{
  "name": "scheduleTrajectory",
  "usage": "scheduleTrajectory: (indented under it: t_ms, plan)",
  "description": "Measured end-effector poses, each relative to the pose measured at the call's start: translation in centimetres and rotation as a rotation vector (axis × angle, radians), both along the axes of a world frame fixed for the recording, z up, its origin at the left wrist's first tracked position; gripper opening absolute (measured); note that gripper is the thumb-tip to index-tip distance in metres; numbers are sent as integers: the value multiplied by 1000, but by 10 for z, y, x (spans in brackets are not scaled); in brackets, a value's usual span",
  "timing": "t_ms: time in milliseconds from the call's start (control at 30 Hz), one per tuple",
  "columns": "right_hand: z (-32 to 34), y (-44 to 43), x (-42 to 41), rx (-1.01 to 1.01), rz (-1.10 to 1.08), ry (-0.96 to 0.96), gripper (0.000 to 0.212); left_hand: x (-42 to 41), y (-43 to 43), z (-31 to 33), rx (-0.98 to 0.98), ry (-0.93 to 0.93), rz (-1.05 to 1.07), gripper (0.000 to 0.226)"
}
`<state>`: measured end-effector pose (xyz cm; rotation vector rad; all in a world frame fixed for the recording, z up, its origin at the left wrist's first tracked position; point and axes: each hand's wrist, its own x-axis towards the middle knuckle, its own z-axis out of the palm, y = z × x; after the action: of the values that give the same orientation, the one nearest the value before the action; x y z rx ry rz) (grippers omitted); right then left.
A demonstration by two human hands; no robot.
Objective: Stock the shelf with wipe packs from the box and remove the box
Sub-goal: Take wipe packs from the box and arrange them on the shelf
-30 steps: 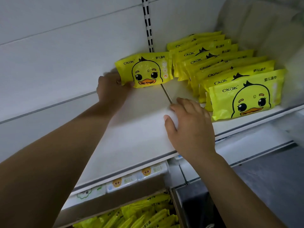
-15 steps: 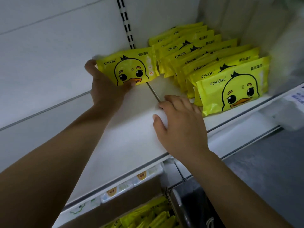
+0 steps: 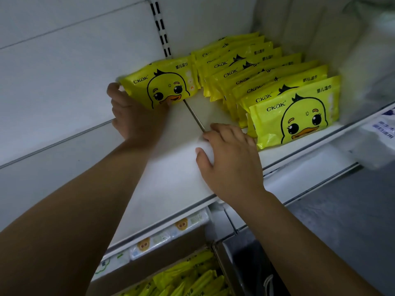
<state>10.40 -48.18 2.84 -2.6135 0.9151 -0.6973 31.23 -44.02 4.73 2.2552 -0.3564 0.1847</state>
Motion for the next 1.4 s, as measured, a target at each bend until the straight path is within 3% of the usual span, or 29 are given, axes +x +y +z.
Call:
scheduleTrajectory:
  t_ms: [100, 300, 433, 567, 767, 867, 1000, 1100, 1200, 1400]
  plan:
    - [0, -1, 0, 11, 14, 14, 38, -4, 24, 3, 73, 11, 30, 99]
    - [10, 20, -15, 146, 136, -16, 43, -34, 107, 17, 315, 199, -66, 61]
    - [20, 56, -52, 230, 321, -125, 38, -84, 183, 34, 268, 259, -218, 54]
    - [20, 110, -90, 289, 468, -143, 27, -156, 258, 39, 158, 262, -201, 42]
    - [-4, 189, -140, 416, 636, 127, 26, -249, 384, 17, 177, 141, 2, 31]
    - [-22, 212, -161, 447, 660, 373, 34, -282, 443, -7, 271, 126, 203, 51]
    - [-43, 225, -176, 416, 625, 713, 56, -327, 491, -34, 371, 314, 352, 73]
    - [-60, 229, -183, 370, 621, 876, 80, -356, 509, -52, 347, 527, 371, 71]
    - [-77, 228, -183, 341, 590, 950, 93, -365, 516, -65, 361, 567, 321, 62]
    - [-102, 236, -177, 295, 504, 928, 90, -356, 511, -75, 408, 485, 360, 55]
